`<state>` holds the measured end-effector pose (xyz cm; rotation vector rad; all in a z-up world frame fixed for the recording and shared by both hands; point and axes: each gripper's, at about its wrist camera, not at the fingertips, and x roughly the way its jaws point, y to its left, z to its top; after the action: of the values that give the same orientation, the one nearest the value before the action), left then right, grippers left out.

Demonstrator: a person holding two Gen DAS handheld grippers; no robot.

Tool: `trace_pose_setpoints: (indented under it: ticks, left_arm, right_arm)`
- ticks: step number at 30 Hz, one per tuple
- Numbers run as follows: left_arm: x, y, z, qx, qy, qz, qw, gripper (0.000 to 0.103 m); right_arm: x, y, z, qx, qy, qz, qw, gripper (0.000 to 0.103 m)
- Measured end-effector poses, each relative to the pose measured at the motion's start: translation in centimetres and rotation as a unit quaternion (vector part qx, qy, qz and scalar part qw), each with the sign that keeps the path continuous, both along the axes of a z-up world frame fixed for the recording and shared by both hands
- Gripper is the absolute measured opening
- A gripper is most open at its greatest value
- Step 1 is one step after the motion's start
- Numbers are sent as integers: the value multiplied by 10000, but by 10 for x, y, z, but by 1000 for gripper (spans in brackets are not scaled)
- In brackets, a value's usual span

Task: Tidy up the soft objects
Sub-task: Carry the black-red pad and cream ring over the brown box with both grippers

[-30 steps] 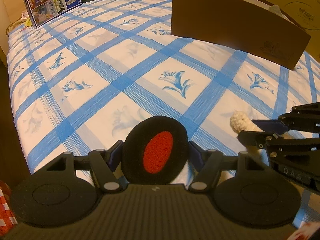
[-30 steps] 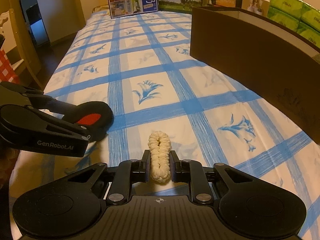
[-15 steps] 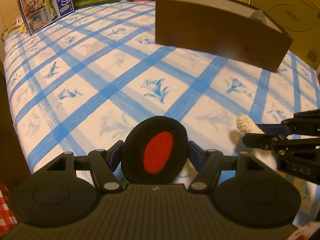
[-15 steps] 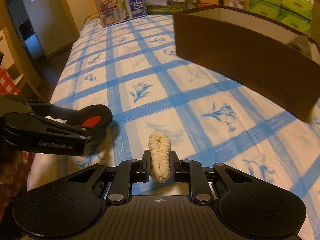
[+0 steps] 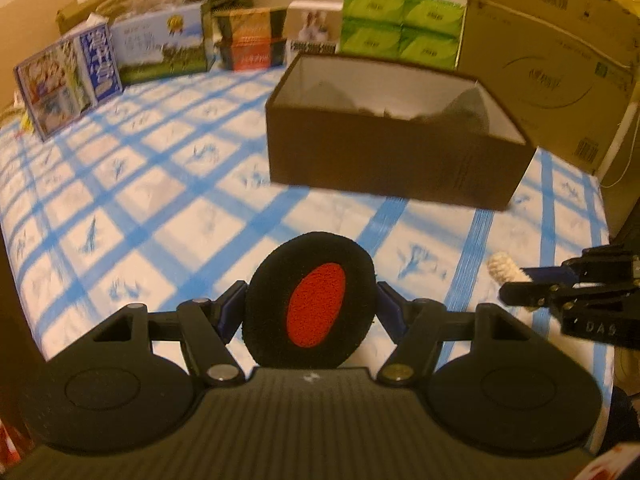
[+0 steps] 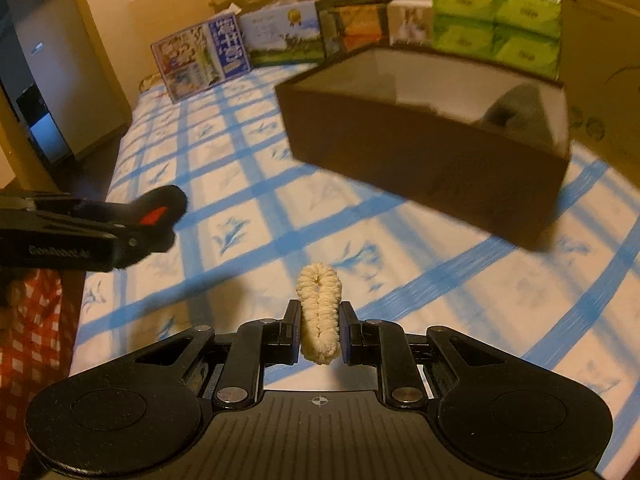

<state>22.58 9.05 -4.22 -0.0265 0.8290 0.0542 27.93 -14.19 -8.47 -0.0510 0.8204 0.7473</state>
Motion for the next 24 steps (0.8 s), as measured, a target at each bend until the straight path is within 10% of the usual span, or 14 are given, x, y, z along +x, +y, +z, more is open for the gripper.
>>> trace_pose_setpoints:
  ticks: [24]
  left_arm:
    - [129, -36, 91, 314, -738, -939, 9923, 67]
  right_arm:
    - [105, -49, 117, 304, -1114, -379, 9926, 19]
